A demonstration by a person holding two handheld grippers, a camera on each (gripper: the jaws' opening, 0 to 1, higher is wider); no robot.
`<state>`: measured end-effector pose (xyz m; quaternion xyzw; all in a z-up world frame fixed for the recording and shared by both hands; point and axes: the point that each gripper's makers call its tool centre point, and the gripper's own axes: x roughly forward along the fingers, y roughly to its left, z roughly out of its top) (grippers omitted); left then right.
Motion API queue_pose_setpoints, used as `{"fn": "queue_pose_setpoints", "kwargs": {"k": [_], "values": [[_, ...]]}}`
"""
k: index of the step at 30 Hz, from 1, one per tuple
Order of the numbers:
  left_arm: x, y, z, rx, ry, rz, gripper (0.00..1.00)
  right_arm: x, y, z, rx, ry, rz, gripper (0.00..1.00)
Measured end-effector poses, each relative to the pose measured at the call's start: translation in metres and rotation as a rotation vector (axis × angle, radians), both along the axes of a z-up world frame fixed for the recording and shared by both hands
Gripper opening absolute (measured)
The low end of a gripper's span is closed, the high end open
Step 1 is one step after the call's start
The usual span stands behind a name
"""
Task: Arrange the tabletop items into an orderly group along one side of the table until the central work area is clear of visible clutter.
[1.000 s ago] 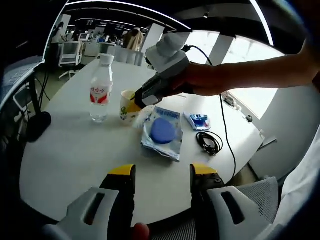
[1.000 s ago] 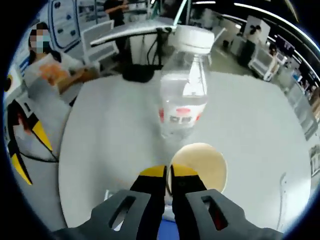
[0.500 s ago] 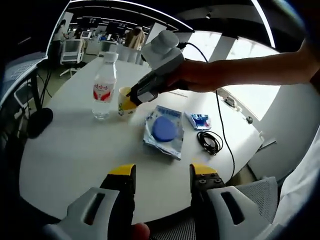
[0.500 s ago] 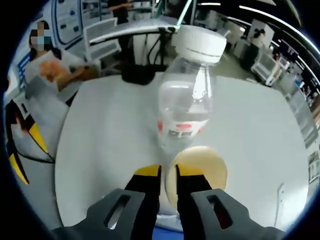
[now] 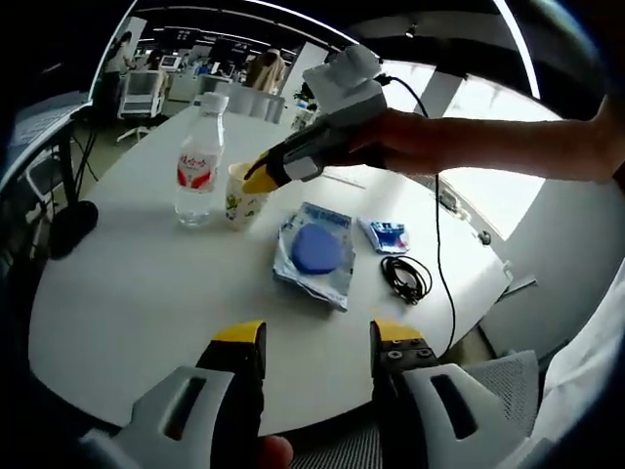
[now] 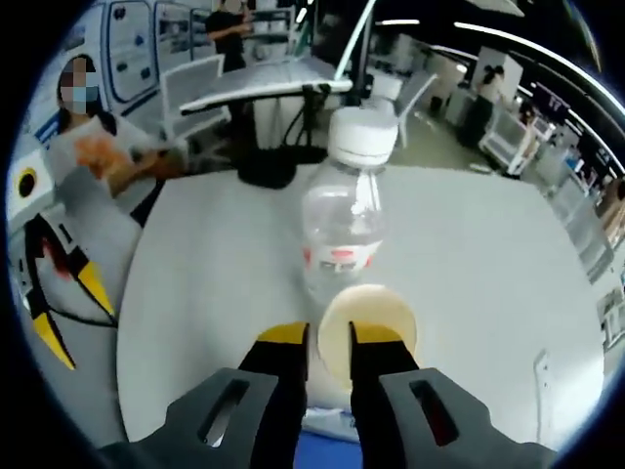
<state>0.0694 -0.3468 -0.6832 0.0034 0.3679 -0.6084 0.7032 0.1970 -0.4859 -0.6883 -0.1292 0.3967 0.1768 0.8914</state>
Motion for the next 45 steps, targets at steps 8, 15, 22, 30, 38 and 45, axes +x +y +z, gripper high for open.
{"fn": "queue_pose_setpoints", "kwargs": {"k": [8,15,22,30,38,45], "values": [[0.000,0.004,-0.012,0.026,0.031,0.028,0.41,-0.018,-0.030,0.027,0.046,-0.075,-0.104,0.14],[0.000,-0.002,-0.013,0.023,0.053,0.060,0.41,-0.051,-0.062,0.027,0.043,-0.078,-0.189,0.13],[-0.006,-0.007,-0.019,0.041,0.070,0.044,0.41,-0.097,-0.092,0.006,0.085,-0.036,-0.334,0.11],[-0.005,-0.018,-0.025,0.055,0.085,0.049,0.40,-0.140,-0.116,-0.012,0.108,0.001,-0.439,0.11],[-0.014,-0.029,-0.032,0.078,0.096,0.033,0.40,-0.159,-0.126,-0.018,0.130,0.002,-0.484,0.11],[-0.019,-0.039,-0.038,0.099,0.116,0.037,0.39,-0.169,-0.132,-0.028,0.150,0.013,-0.505,0.11]]}}
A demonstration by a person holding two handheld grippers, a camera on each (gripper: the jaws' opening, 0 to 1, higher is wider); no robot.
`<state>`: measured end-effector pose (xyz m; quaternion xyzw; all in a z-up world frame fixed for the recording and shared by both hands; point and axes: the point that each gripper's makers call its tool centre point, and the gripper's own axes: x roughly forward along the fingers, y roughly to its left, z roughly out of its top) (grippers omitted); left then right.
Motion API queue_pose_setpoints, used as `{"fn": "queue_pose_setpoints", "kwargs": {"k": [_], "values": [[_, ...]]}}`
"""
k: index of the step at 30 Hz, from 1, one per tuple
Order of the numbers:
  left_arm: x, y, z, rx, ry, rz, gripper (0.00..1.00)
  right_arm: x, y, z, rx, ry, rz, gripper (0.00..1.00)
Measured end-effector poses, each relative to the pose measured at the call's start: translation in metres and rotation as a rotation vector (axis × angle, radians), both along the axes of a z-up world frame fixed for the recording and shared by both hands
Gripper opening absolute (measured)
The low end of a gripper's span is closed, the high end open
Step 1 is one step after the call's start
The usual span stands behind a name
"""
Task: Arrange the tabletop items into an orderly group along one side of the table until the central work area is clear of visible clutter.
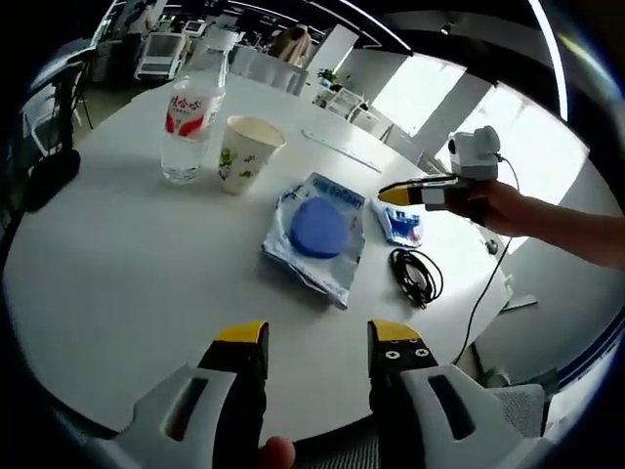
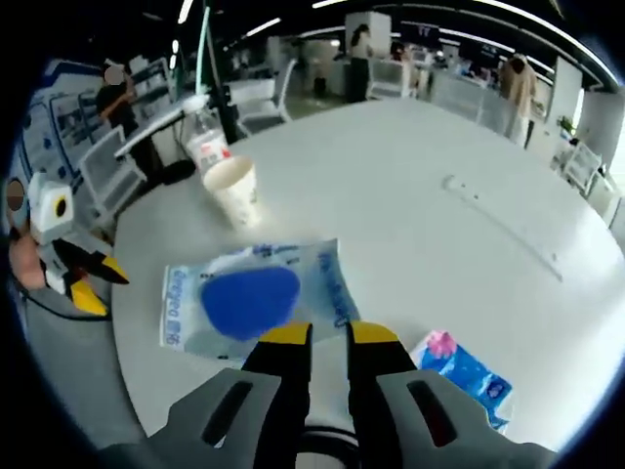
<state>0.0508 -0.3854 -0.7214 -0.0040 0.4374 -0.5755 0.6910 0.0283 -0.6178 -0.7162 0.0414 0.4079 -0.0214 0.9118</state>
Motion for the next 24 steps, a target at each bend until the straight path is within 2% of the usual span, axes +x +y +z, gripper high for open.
{"fn": "queue_pose_setpoints", "kwargs": {"k": [14,24], "values": [[0.000,-0.024,-0.015,0.031,0.043,0.055,0.38,-0.002,-0.012,-0.010,0.033,0.007,-0.023,0.10],[0.001,-0.036,-0.023,0.064,0.083,0.110,0.37,0.010,-0.017,-0.018,0.067,0.010,-0.030,0.12]]}}
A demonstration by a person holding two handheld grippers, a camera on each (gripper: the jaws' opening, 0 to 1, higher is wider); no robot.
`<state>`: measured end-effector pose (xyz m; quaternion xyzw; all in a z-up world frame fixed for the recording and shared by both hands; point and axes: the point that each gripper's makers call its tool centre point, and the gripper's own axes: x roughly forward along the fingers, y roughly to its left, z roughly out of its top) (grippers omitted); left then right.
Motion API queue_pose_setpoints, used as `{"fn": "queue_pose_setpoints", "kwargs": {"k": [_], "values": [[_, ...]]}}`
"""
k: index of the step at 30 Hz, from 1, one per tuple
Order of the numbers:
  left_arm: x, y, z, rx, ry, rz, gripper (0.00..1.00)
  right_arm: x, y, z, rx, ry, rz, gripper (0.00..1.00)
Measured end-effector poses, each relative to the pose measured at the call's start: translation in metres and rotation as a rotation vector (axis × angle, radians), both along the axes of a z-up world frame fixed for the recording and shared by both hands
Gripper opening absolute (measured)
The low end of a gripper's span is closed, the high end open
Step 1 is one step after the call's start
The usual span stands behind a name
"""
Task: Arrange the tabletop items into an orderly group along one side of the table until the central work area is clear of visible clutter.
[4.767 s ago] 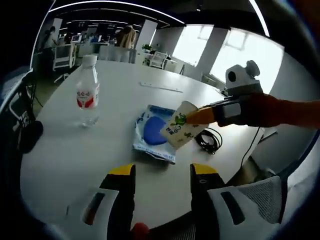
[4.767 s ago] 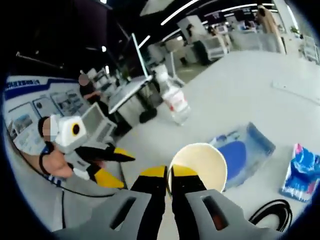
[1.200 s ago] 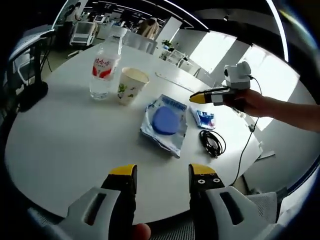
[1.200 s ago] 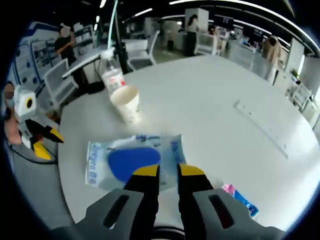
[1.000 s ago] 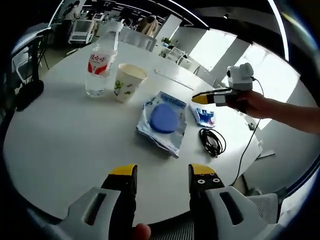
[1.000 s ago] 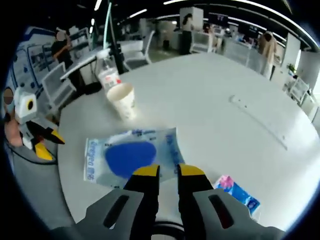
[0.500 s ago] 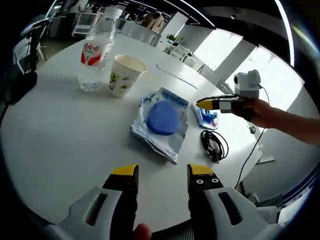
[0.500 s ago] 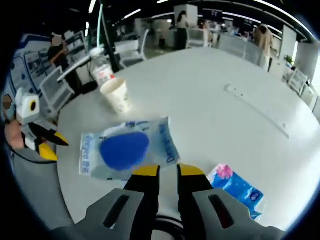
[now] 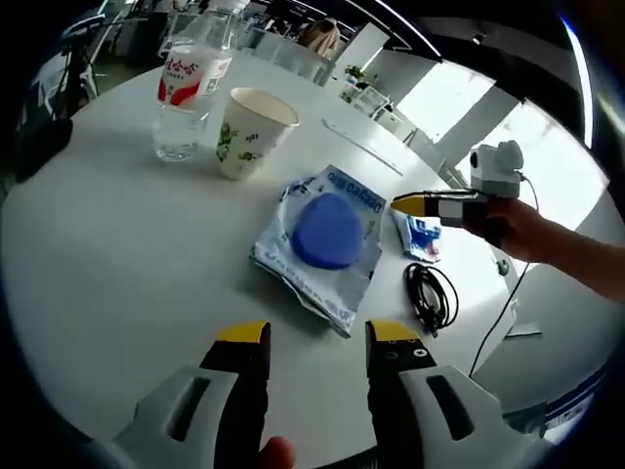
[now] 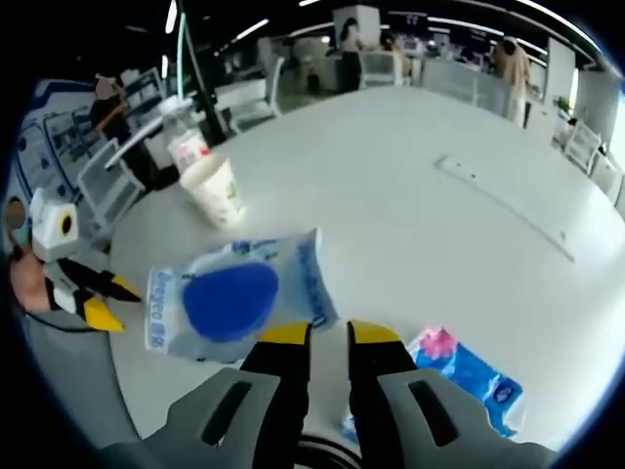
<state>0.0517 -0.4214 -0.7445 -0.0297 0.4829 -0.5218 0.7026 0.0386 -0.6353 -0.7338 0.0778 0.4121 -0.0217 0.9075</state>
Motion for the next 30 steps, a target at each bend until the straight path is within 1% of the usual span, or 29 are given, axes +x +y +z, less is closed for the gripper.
{"fn": "queue_pose_setpoints", "kwargs": {"k": [1,3,11,17,22,24,25,26,30], "values": [[0.000,-0.001,-0.001,0.004,0.011,0.008,0.37,0.002,0.000,-0.002,0.012,0.003,0.001,0.13],[0.001,-0.003,-0.004,0.008,0.026,0.023,0.37,0.006,0.000,-0.003,0.013,0.004,0.003,0.13],[0.001,-0.012,-0.006,0.014,0.038,0.027,0.37,0.019,0.001,-0.007,0.017,0.011,0.026,0.13],[0.001,-0.017,-0.007,0.020,0.040,0.029,0.36,0.023,-0.001,-0.010,0.021,0.012,0.031,0.13],[-0.001,-0.021,-0.009,0.010,0.069,0.042,0.34,0.023,-0.002,-0.014,0.027,0.021,0.029,0.13],[-0.004,-0.023,-0.011,0.002,0.098,0.061,0.33,0.023,-0.004,-0.016,0.026,0.017,0.022,0.12],[-0.005,-0.023,-0.012,0.002,0.102,0.067,0.32,0.024,-0.004,-0.016,0.037,0.009,0.009,0.11],[-0.006,-0.024,-0.013,0.005,0.102,0.066,0.32,0.024,-0.003,-0.018,0.053,0.008,0.000,0.11],[-0.013,-0.027,-0.014,0.002,0.106,0.034,0.30,0.022,-0.003,-0.021,0.049,0.019,-0.007,0.11]]}}
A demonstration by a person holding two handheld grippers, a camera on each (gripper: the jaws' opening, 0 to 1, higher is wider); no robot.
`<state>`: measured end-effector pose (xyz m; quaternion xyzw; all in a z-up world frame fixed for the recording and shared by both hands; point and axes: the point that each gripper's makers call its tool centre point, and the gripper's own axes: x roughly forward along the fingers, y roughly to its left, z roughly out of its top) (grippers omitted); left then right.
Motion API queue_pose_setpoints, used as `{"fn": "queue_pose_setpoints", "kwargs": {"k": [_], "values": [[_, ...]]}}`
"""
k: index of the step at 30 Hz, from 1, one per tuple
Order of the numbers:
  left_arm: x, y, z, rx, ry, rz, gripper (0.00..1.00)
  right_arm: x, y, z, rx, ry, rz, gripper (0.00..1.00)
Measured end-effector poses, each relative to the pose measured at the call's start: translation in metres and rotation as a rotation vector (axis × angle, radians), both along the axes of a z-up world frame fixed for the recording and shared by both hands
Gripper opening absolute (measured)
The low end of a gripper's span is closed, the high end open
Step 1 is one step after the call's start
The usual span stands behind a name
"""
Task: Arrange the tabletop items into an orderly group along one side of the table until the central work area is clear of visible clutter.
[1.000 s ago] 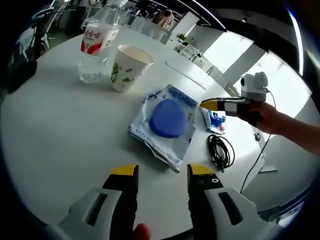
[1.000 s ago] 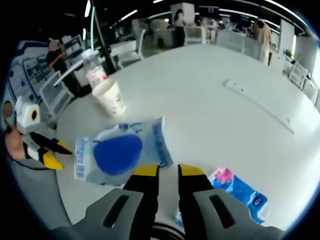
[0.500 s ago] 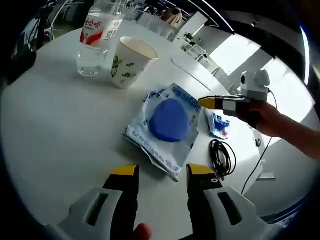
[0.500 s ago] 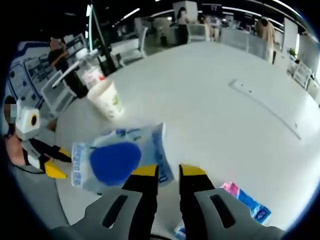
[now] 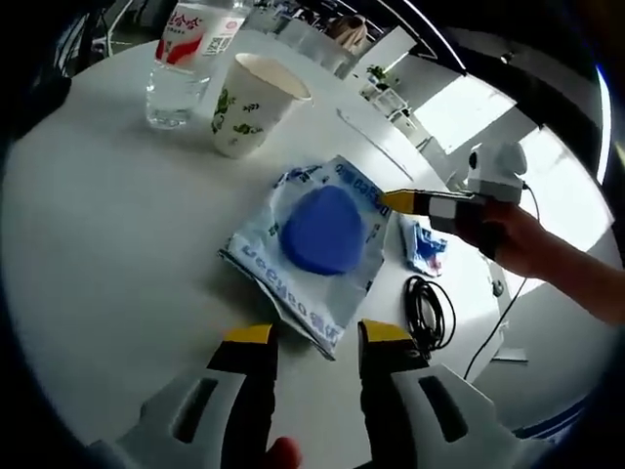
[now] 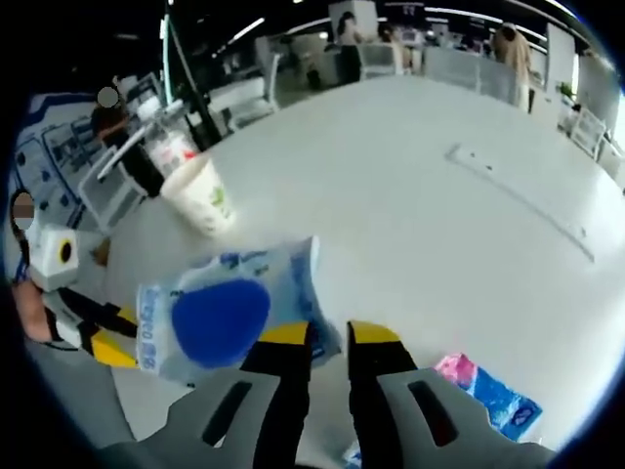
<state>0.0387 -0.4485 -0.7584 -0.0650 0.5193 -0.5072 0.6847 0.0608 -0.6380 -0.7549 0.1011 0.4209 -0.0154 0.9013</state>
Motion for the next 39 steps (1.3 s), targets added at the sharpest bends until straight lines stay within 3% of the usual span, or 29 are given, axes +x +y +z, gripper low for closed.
{"fn": "queue_pose_setpoints", "kwargs": {"k": [5,8,13,21,39], "values": [[0.003,-0.002,-0.003,0.007,0.003,0.009,0.19,0.003,0.008,-0.001,-0.001,0.003,0.007,0.09],[0.005,-0.002,-0.004,0.023,-0.043,-0.016,0.07,0.004,0.009,0.003,-0.016,-0.009,0.012,0.03],[0.008,0.000,-0.002,0.004,-0.008,0.014,0.04,-0.003,0.013,0.008,-0.010,-0.026,0.011,0.01],[0.012,0.000,0.007,-0.014,-0.040,-0.005,0.01,-0.030,0.014,0.016,-0.017,-0.041,0.000,0.00],[0.020,-0.019,0.023,-0.044,-0.099,-0.059,0.00,-0.072,0.013,0.053,0.011,-0.143,-0.147,0.00]]}}
